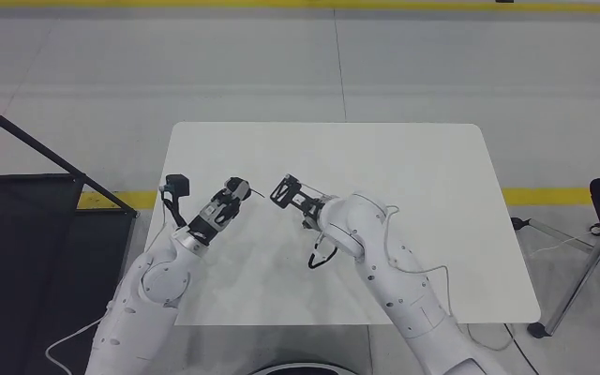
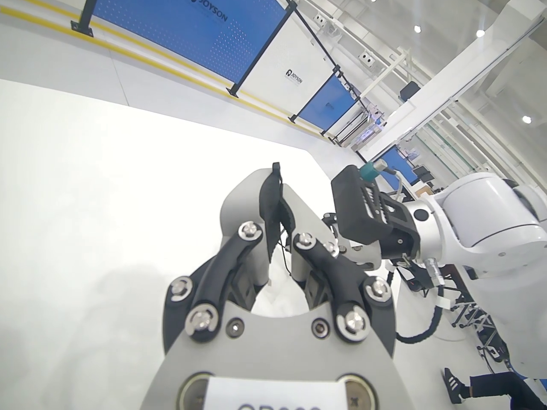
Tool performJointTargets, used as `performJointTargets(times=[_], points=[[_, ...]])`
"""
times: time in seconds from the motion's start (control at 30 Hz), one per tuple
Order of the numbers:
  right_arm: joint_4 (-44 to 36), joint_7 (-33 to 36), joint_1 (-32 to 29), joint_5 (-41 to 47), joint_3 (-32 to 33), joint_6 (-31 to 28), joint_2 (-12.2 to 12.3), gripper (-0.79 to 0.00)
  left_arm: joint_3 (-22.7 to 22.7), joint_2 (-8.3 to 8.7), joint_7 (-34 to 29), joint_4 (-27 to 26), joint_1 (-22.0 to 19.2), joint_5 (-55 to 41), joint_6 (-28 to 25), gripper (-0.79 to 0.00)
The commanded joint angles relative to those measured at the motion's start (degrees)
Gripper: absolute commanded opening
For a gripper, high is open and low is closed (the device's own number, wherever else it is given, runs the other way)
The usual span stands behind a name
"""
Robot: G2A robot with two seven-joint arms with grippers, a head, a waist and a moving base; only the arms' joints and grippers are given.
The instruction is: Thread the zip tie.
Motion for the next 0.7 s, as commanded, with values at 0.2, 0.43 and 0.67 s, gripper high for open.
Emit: performJointTargets(times=[0.2, 0.43, 0.67], points=[[-0.12, -1.66, 0.04, 0.37, 0.27, 0.68, -0.02, -0.785, -0.03, 0.08, -0.95, 0.34, 0.61, -0.45, -0.60, -0.785], [0.07, -4.55, -1.12, -0.32, 0.65, -0.12, 0.28, -0.785, -0.10, 0.08, -0.97, -0.07, 0.82, -0.47, 0.19, -0.785], [-0.85, -11.60, -3.17, -4.00, 1.82, -2.70, 1.26, -0.785, -1.02, 0.15, -0.47, -0.65, 1.25, -1.64, 0.30, -0.785]])
